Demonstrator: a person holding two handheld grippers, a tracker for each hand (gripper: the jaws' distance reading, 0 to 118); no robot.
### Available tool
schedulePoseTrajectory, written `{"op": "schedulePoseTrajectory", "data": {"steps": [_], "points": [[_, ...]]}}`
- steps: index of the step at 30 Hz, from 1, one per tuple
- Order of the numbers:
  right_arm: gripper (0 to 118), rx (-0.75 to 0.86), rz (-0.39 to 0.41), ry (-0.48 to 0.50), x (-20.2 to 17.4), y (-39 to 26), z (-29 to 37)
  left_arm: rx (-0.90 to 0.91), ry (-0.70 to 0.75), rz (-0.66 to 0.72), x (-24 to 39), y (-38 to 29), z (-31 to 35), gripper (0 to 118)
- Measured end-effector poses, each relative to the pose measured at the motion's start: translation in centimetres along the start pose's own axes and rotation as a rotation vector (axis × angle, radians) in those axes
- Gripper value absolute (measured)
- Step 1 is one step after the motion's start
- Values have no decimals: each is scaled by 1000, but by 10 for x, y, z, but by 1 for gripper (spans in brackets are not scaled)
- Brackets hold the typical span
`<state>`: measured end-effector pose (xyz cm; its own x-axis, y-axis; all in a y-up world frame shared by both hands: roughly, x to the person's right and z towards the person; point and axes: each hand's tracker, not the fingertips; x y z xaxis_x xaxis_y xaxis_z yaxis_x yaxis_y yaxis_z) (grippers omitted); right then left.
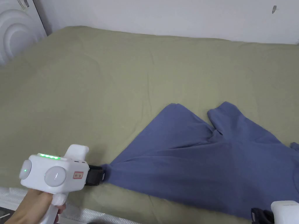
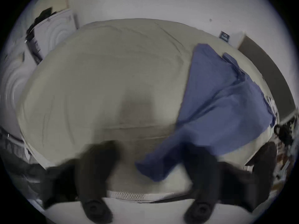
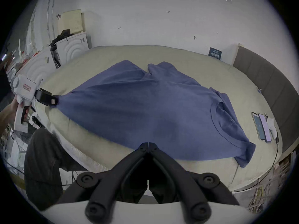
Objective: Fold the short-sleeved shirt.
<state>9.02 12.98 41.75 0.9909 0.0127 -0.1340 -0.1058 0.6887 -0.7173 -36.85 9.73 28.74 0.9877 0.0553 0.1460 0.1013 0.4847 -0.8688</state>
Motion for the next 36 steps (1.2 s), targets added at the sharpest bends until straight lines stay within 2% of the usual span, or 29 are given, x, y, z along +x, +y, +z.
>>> {"op": "schedulePoseTrajectory", "data": {"steps": [1,2,3,4,8,12,14,20,23,27,28,29,30,31,33,36], "points": [[0,0,10,-2,-1,0,-1,13,14,10,2,0,3,62],[0,0,14,-3,-1,0,-3,11,-7,-3,1,1,6,42],[0,-2,14,-4,2,0,-5,38,-51,-1,2,1,9,4],[0,-3,11,-6,3,0,-7,77,-6,7,5,0,14,4],[0,2,-18,-9,13,8,-13,57,-10,9,11,2,17,4],[0,4,-43,-18,45,38,-38,58,2,20,12,6,8,4],[0,-2,-18,-66,62,60,-57,48,28,-18,13,4,1,4],[0,-29,-1,-167,131,150,-127,28,12,22,12,8,-3,4],[0,-80,-4,-150,157,180,-166,19,-3,52,15,9,3,4],[1,-128,25,-132,164,201,-206,12,-13,90,6,12,0,4],[13,-167,35,-116,166,203,-214,11,-13,91,6,12,0,4],[50,-212,37,-94,167,204,-225,10,-14,93,5,11,-1,4],[106,-285,56,-90,168,202,-236,8,-14,93,5,12,-1,4],[118,-322,84,-106,166,198,-241,6,-13,91,5,12,-2,4],[108,-301,178,-156,158,189,-247,1,-15,90,5,13,-3,4],[110,-298,121,-144,158,188,-247,-2,-8,87,5,14,-4,4]]}}
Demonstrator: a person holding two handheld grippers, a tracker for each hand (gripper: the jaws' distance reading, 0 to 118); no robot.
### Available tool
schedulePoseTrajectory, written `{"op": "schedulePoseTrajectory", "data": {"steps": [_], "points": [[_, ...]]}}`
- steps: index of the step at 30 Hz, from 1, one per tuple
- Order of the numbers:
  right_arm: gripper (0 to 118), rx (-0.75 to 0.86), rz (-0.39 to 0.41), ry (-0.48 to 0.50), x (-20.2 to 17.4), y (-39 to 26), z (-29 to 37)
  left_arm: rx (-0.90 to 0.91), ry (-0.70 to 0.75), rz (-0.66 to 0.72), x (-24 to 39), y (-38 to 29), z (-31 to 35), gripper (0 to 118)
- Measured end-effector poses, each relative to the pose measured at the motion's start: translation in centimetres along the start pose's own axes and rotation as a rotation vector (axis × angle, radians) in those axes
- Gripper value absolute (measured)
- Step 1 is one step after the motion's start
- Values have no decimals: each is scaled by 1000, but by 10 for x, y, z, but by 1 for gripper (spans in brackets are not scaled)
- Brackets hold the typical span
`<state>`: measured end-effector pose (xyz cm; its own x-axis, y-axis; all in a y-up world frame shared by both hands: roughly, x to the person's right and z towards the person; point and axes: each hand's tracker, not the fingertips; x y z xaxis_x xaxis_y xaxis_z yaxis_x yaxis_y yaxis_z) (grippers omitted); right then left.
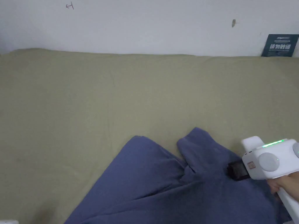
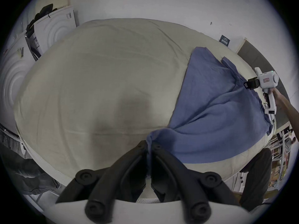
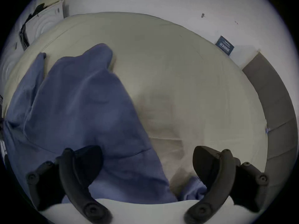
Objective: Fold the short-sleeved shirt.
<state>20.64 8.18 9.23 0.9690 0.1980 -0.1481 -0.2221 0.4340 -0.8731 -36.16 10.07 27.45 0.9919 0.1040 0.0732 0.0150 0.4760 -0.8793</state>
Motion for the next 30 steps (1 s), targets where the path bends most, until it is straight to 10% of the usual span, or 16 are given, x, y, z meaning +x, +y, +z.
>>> {"op": "schedulePoseTrajectory", "data": {"steps": [2,4,5,16,30], "points": [[93,4,-18,35,1,-1,5,-1,2,7,0,-1,0,4],[17,31,-62,135,1,0,24,-2,8,9,1,1,1,4],[0,72,-55,103,-4,-1,36,-4,12,10,3,0,4,4],[0,429,-14,-5,29,-12,245,236,-9,-19,31,46,93,4],[0,758,-160,-252,119,6,485,574,-14,-62,132,232,259,4]]}}
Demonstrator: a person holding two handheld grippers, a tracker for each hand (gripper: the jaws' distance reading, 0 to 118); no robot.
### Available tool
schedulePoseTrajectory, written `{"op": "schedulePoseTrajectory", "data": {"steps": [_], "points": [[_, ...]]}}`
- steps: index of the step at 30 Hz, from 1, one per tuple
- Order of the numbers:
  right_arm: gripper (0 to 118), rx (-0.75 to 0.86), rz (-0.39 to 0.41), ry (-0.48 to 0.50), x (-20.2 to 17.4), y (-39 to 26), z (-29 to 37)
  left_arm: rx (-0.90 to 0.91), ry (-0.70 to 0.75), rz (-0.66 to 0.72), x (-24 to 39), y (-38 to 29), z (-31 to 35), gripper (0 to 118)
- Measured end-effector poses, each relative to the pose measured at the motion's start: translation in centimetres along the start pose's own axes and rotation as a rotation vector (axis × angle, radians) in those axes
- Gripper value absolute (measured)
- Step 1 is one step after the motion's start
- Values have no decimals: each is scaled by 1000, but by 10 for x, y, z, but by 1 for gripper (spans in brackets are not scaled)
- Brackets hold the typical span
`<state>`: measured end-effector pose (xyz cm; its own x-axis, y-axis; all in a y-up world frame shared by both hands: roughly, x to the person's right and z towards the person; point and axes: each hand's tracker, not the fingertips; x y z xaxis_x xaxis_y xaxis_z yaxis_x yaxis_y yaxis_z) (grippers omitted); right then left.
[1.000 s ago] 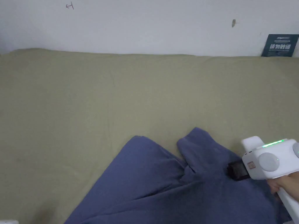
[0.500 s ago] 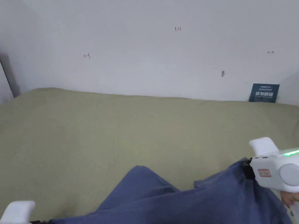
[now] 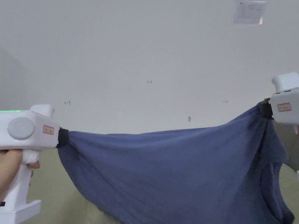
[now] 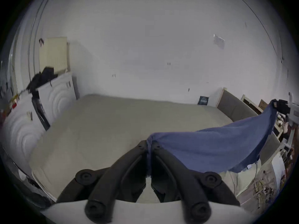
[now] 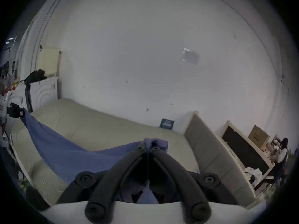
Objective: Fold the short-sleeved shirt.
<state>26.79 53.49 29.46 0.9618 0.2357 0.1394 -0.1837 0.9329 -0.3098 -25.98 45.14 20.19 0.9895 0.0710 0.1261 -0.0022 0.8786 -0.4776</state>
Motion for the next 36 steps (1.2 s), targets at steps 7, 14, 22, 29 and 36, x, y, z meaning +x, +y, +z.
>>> {"op": "schedulePoseTrajectory", "data": {"steps": [7,14,22,29,36], "points": [[0,33,-17,-58,3,28,-11,34,103,-15,20,65,-9,4],[0,46,-45,-66,-4,50,-51,60,181,-20,28,94,-23,4],[0,75,-57,-105,6,96,-113,106,228,-76,41,147,-53,4],[0,88,-49,-143,9,125,-183,149,240,-38,54,199,-114,4],[0,99,-55,-179,6,143,-242,181,303,-109,73,216,-176,4]]}}
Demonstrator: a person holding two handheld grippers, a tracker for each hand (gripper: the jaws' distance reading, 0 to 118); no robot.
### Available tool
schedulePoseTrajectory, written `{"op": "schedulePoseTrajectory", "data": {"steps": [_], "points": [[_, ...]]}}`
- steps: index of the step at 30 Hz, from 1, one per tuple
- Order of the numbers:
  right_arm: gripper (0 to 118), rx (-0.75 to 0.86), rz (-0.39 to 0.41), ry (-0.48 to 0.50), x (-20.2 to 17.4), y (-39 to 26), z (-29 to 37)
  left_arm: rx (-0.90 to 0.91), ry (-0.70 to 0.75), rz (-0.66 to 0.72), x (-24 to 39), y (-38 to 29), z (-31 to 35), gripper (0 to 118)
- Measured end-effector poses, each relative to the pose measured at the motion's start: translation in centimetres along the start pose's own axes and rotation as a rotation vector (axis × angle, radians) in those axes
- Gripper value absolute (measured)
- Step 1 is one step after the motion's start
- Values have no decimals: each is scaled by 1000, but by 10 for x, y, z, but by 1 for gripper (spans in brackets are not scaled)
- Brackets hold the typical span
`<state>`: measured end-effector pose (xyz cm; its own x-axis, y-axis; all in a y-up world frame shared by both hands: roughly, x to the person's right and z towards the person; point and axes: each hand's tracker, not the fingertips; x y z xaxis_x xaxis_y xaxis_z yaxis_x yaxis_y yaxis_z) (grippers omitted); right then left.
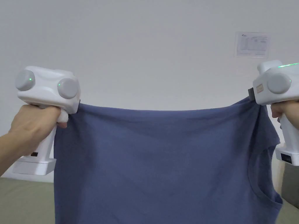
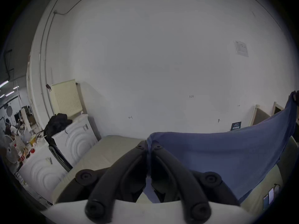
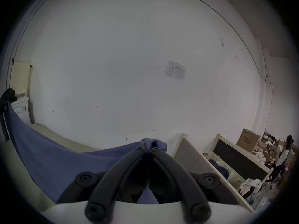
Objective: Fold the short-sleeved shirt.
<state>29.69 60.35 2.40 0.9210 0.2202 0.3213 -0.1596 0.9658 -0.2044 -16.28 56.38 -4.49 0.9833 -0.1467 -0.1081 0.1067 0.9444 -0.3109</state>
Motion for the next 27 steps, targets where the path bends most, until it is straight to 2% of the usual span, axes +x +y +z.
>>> {"op": "schedulePoseTrajectory", "data": {"steps": [6,9,12,15,18,19,21,22,24,27], "points": [[0,-11,91,-12,-22,-10,-30,-27,36,-19,12,-17,-49,4],[0,-37,67,-1,-28,-32,-46,-42,35,-28,15,-42,-72,4],[0,-95,83,1,-41,-69,-64,-80,19,-34,22,-76,-91,4],[0,-157,92,31,-52,-121,-84,-151,1,-59,29,-119,-112,4],[0,-240,30,33,-66,-192,-80,-194,-36,-59,34,-169,-123,4],[0,-288,60,40,-71,-214,-79,-208,-47,-60,36,-187,-125,4],[0,-316,59,55,-80,-258,-67,-268,-64,-92,38,-222,-128,4],[0,-348,48,88,-81,-279,-60,-288,-78,-103,37,-240,-127,4],[0,-406,41,87,-80,-313,-49,-307,-81,-124,32,-269,-120,4],[0,-447,-11,123,-71,-353,-22,-341,-107,-97,15,-308,-100,4]]}}
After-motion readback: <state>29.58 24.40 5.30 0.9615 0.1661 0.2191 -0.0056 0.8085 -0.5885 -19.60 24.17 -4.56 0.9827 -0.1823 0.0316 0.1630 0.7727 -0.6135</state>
